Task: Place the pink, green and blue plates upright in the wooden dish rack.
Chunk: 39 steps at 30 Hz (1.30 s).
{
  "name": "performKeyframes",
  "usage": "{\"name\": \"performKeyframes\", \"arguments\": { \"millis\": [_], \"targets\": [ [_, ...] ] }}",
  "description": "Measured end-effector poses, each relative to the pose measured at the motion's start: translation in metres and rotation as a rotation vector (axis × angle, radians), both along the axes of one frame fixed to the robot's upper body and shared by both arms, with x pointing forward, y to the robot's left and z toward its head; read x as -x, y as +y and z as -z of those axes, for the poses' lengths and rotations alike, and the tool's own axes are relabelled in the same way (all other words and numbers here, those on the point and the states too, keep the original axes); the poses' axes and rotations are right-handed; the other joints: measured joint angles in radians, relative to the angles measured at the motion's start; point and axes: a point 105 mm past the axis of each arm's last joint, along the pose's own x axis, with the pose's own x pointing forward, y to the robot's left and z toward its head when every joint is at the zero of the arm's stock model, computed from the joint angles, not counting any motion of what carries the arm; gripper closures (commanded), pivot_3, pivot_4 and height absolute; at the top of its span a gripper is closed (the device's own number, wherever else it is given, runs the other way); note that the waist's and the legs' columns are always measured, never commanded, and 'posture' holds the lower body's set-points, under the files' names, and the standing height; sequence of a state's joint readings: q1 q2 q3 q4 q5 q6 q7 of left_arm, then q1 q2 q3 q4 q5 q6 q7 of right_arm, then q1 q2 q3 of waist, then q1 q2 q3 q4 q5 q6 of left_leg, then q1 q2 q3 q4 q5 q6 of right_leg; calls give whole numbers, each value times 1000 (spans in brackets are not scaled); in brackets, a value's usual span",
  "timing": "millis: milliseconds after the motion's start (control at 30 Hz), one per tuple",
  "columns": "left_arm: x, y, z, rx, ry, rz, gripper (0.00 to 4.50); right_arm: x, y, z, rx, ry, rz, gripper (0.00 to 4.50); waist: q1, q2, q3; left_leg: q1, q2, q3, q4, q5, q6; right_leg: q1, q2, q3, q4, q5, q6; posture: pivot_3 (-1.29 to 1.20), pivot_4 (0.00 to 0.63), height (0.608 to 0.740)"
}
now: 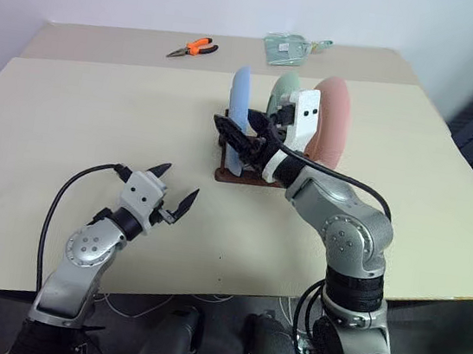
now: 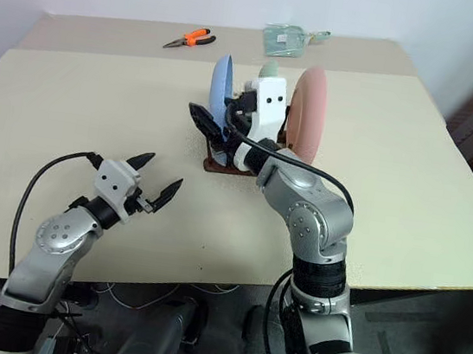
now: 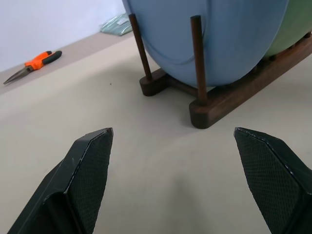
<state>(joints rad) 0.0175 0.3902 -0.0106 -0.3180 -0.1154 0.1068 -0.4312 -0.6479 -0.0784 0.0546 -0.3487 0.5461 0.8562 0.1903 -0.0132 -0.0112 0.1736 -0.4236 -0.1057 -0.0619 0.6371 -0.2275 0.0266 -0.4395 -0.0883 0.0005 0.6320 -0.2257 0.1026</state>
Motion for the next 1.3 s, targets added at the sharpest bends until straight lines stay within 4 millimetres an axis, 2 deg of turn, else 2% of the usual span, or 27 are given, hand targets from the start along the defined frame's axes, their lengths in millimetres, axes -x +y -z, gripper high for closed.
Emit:
{"name": "performKeyframes", "arguments": {
  "millis": [233,367,467,567,667,733,800,867,933,1000,1300],
  "targets": [
    [-1,-2,-1,0,-7,6,397,-4,-15,-25,143,-207,53,949,2,0,0,0,0,0,0,0,0,2,0,0,0,0,0,0,150,740],
    [-6,-4,-5,13,-19,5,397,-2,-33,-42,241,-364,90,949,3,0,0,0,0,0,0,0,0,3,0,0,-1,0,0,0,150,740],
    [-10,-1,-4,17,-17,-6,397,-1,-62,-59,295,-470,135,949,6,0,0,0,0,0,1,0,0,5,0,-1,-1,0,0,0,150,740],
    [-14,11,-2,-4,-13,-35,397,2,-109,-66,300,-491,217,949,7,0,0,0,0,0,1,0,0,5,0,-1,-2,0,0,0,150,740],
    [-18,34,1,-40,-4,-90,397,2,-168,-52,333,-412,324,949,18,0,0,0,0,1,1,0,1,6,-1,0,-3,0,0,0,150,740],
    [-20,41,3,-44,-1,-109,397,5,-197,-39,359,-351,364,949,21,0,0,0,0,1,1,0,1,6,-1,0,-3,0,0,0,150,740],
    [-19,45,7,-56,14,-111,397,10,-220,-18,392,-279,382,949,26,0,0,1,1,1,1,-1,2,7,-1,0,-3,0,0,0,150,740],
    [-17,53,13,-80,36,-117,397,17,-238,15,418,-169,381,949,26,0,0,1,1,1,1,-1,2,7,-1,0,-4,0,0,0,150,740],
    [-13,56,19,-88,61,-116,397,22,-248,45,425,-67,368,949,23,3,0,1,1,2,1,-1,2,7,-1,2,-3,0,0,0,150,740],
    [-10,57,23,-85,77,-110,397,26,-252,60,427,-23,353,949,22,5,1,2,1,3,1,-1,2,7,-1,2,-3,0,0,0,150,740],
    [3,55,31,-80,118,-102,397,25,-220,81,435,-16,207,949,26,5,0,3,2,3,1,-1,2,9,-1,2,-4,0,-1,0,150,740]
  ]
}}
